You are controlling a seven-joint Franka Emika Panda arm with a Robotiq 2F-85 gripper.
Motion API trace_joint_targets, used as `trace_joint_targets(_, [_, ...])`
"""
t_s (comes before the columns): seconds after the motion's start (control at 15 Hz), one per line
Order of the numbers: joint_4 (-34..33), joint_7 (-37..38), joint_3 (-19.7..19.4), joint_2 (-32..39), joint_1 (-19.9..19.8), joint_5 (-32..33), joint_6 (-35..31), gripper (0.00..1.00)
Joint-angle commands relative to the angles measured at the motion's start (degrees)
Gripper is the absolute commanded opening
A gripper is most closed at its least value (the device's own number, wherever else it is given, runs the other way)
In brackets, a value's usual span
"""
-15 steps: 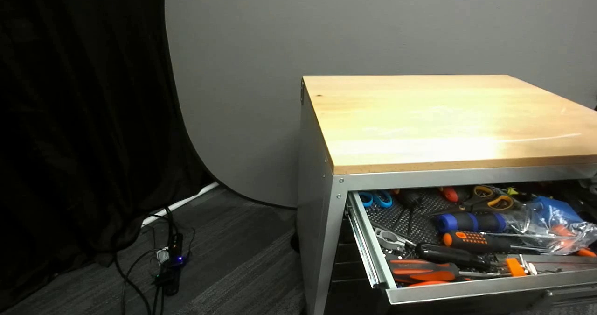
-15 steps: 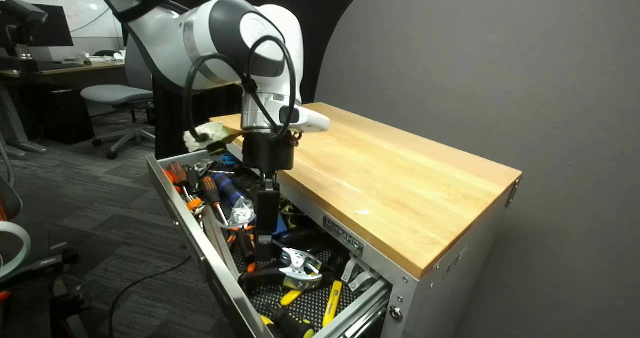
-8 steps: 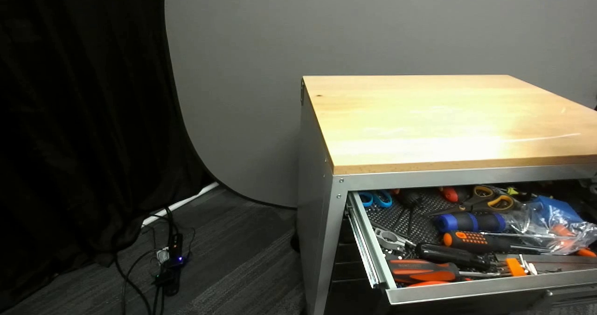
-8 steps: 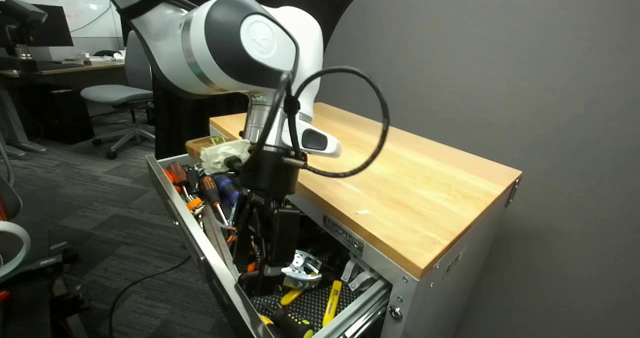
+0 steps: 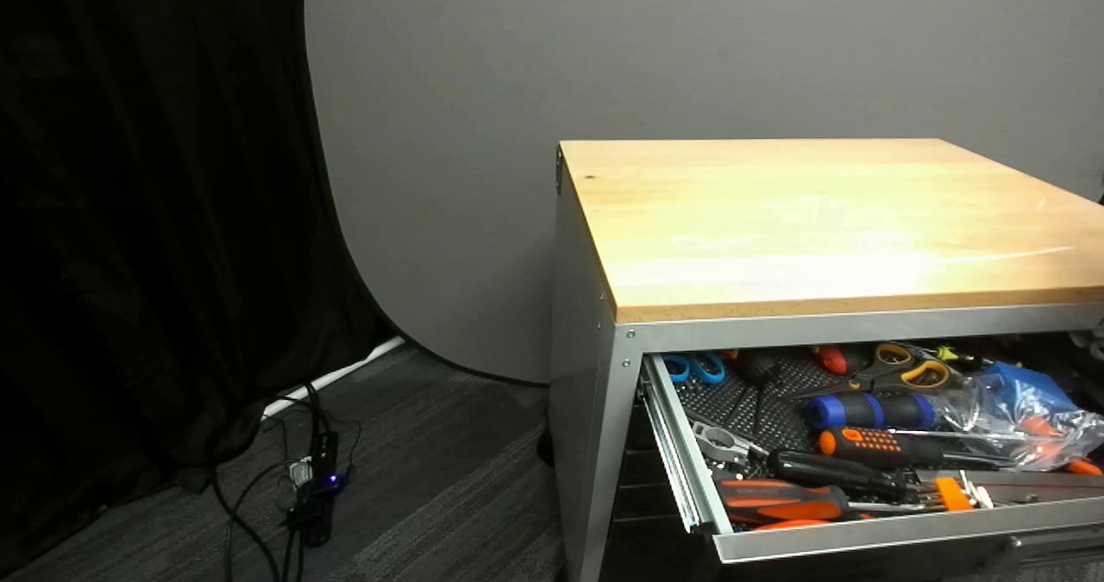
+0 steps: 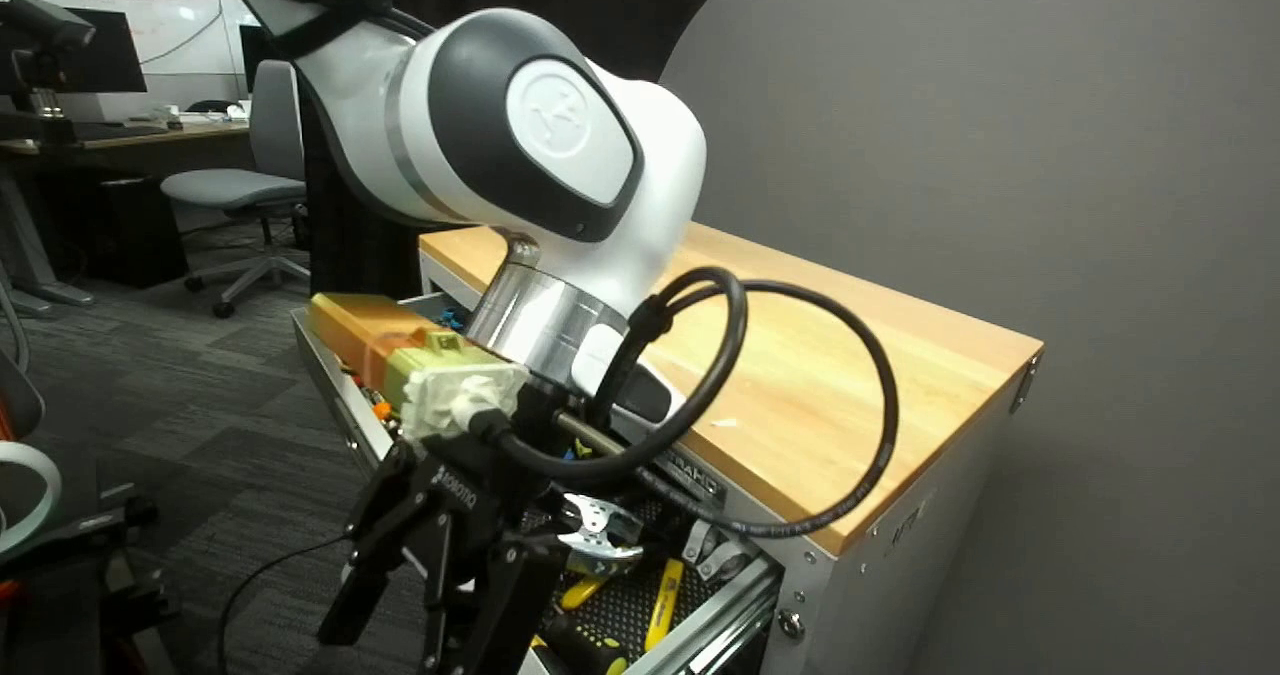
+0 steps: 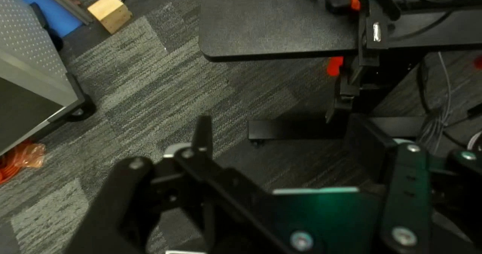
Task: Place the black and yellow screwdriver inside the open drawer then push the drawer closed
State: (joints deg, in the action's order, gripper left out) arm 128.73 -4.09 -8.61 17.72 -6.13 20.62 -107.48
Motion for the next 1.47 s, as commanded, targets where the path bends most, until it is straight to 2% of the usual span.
trace_joint_targets(0.0, [-1.9,1.9,0.9,3.1,-0.1,-1.6,-1.1,0.58])
trace_joint_targets(0.47, [-0.1,11.0,2.8,3.4,0.4,-14.2,-16.0,0.04])
trace_joint_targets(0.53, [0.4,12.2,2.7,2.6,0.4,-15.5,-16.5,0.01])
trace_joint_targets(0.93, [1.6,20.4,2.3,1.4,1.6,-21.1,-25.9,0.0])
trace_joint_targets(1.4, [0.8,33.7,0.6,3.4,5.8,-20.0,-41.2,0.0])
